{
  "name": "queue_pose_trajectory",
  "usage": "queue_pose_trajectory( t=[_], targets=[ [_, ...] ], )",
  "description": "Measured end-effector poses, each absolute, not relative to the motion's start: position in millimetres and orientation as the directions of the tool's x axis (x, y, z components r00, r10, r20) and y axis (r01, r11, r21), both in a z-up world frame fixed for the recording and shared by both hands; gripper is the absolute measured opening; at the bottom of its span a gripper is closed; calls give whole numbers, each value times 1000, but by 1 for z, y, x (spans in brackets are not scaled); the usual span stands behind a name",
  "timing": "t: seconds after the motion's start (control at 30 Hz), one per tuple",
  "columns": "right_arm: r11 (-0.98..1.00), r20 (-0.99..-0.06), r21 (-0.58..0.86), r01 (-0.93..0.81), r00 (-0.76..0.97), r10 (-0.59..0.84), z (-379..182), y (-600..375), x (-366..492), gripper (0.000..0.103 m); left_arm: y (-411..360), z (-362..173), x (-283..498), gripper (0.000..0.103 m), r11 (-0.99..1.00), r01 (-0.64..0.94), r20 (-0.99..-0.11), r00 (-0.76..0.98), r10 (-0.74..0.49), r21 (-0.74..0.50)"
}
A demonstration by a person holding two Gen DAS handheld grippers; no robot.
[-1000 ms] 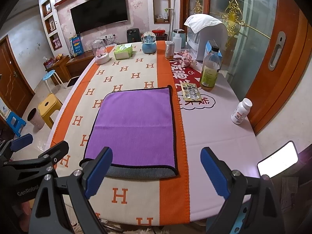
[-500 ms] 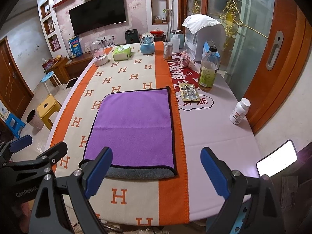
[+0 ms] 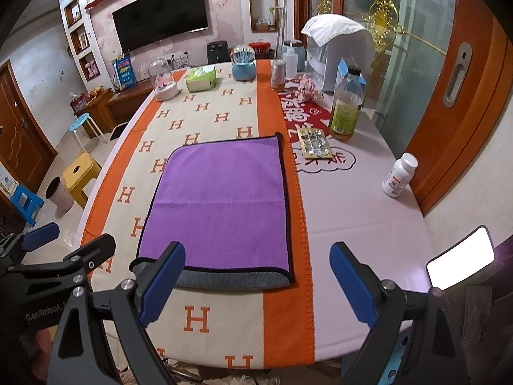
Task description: Fold towel
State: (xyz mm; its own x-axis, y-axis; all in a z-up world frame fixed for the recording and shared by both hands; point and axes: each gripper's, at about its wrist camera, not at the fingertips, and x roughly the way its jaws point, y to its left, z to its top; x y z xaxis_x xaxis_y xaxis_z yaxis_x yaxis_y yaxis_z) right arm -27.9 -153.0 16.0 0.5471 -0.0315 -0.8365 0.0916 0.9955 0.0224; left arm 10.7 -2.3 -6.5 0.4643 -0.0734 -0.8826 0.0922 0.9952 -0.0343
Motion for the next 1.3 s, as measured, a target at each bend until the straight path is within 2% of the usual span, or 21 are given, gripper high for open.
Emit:
queue_pose_trajectory(
  t=[0.47,0.8,1.03,1.13,1.2,1.3],
  targets=[
    [999,-913,11,48,407,-9,-49,-148,-14,92,1,-94,31,102,987,115,-951,274,-144,-116],
    [999,-925,47,27,379,34,-81,-156,-10,92,2,-133,33,102,972,172,-961,199,-194,-160],
    [999,-907,21,-42,420,36,-93,-164,-9,92,7,-156,38,102,975,182,-970,183,-162,-128],
    [997,-907,11,-79,419,44,-104,-172,-5,86,16,-167,43,100,975,179,-972,170,-159,-128],
    [995,-913,11,-99,406,51,-112,-178,-2,77,23,-173,47,99,974,181,-972,166,-168,-138],
    [992,-917,34,-122,391,79,-123,-189,0,72,36,-181,54,99,963,193,-964,148,-220,-191]
  ],
)
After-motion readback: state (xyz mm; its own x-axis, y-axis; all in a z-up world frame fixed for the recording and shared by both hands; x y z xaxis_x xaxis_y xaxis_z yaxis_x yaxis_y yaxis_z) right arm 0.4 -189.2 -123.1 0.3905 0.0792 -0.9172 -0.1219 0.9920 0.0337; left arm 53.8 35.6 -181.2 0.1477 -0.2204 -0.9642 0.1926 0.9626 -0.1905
